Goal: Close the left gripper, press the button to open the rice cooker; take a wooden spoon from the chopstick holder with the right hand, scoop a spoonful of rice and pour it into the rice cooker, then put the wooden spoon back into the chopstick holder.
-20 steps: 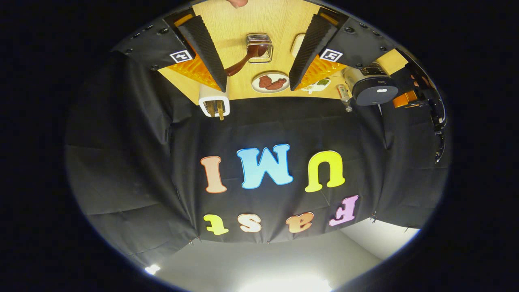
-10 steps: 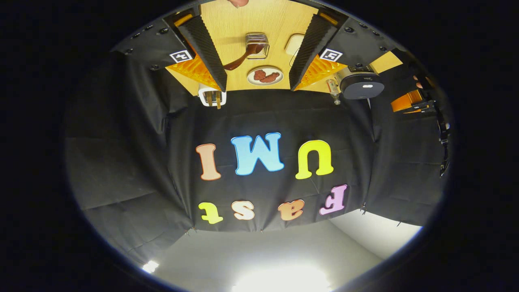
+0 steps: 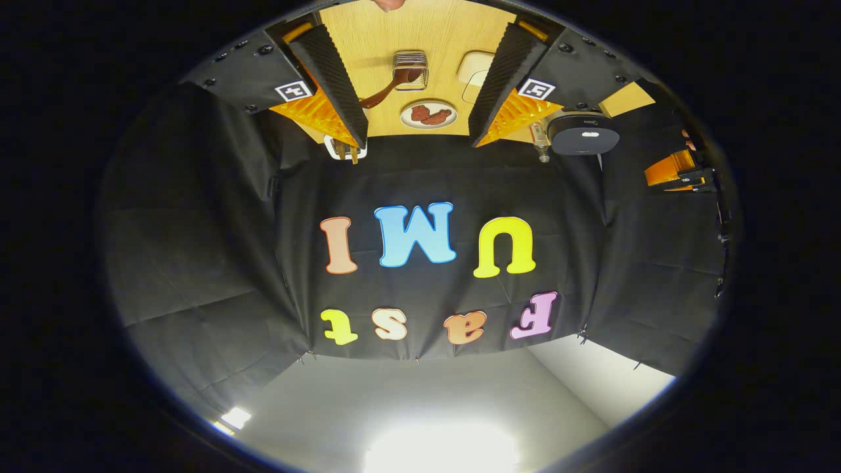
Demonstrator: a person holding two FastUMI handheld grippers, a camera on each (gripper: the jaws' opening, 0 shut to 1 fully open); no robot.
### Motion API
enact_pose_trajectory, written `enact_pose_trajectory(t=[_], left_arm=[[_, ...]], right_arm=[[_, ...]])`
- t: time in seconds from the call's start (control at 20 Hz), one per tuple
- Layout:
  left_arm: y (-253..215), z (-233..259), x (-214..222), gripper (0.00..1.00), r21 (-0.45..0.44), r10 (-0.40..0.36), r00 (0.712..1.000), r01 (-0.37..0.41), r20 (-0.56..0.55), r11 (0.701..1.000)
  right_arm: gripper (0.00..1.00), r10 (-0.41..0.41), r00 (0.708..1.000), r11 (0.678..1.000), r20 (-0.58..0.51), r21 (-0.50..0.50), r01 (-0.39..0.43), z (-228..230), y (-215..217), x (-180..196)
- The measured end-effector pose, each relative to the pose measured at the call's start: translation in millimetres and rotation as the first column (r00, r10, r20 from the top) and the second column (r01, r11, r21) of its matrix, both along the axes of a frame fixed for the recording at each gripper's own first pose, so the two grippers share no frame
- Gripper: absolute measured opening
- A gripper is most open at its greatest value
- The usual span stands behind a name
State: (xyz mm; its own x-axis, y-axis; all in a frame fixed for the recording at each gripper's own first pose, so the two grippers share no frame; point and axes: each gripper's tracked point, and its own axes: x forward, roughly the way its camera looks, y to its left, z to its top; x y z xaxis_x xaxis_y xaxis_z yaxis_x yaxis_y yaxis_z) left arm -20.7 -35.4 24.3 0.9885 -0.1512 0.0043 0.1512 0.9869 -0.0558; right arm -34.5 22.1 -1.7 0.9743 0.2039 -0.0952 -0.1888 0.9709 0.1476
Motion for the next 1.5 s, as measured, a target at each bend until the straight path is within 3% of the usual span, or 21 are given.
enact_pose_trajectory(t=[0.55, 1.5], left_arm=[[17, 6, -23, 0.82, -0.021, -0.008, 1.000, 0.009, 0.011, 1.000], [35, 11, -18, 0.82, -0.019, 0.009, 1.000, -0.008, 0.020, 1.000]], right_arm=[[0.98, -0.003, 0.999, 1.000, 0.045, 0.011, 0.003, 23, 11, -17], [0.98, 0.027, 0.997, 1.000, 0.075, 0.002, -0.027, 29, 21, -14]])
